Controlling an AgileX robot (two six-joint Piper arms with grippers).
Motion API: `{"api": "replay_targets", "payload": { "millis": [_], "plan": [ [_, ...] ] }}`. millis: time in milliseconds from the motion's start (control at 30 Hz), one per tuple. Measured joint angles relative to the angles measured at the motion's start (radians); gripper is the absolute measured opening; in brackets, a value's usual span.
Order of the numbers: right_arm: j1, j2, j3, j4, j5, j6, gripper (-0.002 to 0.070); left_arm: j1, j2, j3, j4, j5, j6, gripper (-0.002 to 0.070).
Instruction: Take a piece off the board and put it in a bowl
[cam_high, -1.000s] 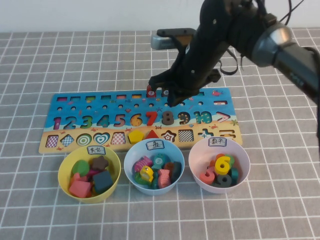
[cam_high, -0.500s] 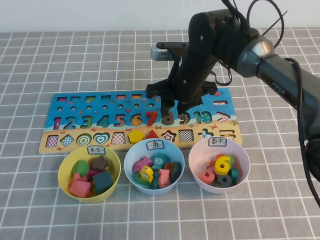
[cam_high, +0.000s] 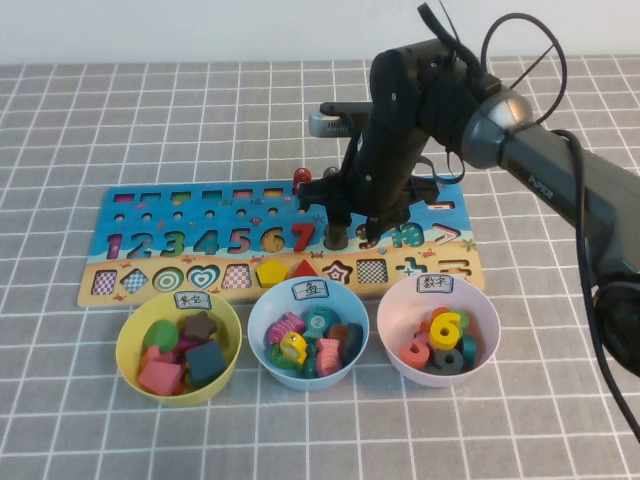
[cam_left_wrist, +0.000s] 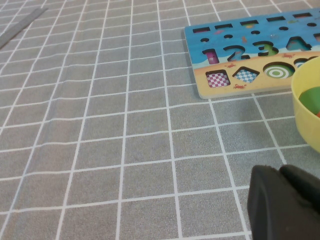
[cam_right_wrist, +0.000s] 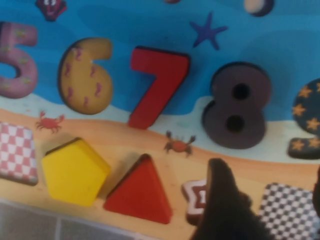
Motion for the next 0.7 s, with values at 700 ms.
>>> {"api": "replay_targets", "payload": {
  "millis": [700],
  "plan": [
    [0.02,0.066,-0.078,-0.008,-0.009,0.002,0.0341,0.0,0.0,0.0,0.0,0.0,0.0,-0.0003]
  ]
}}
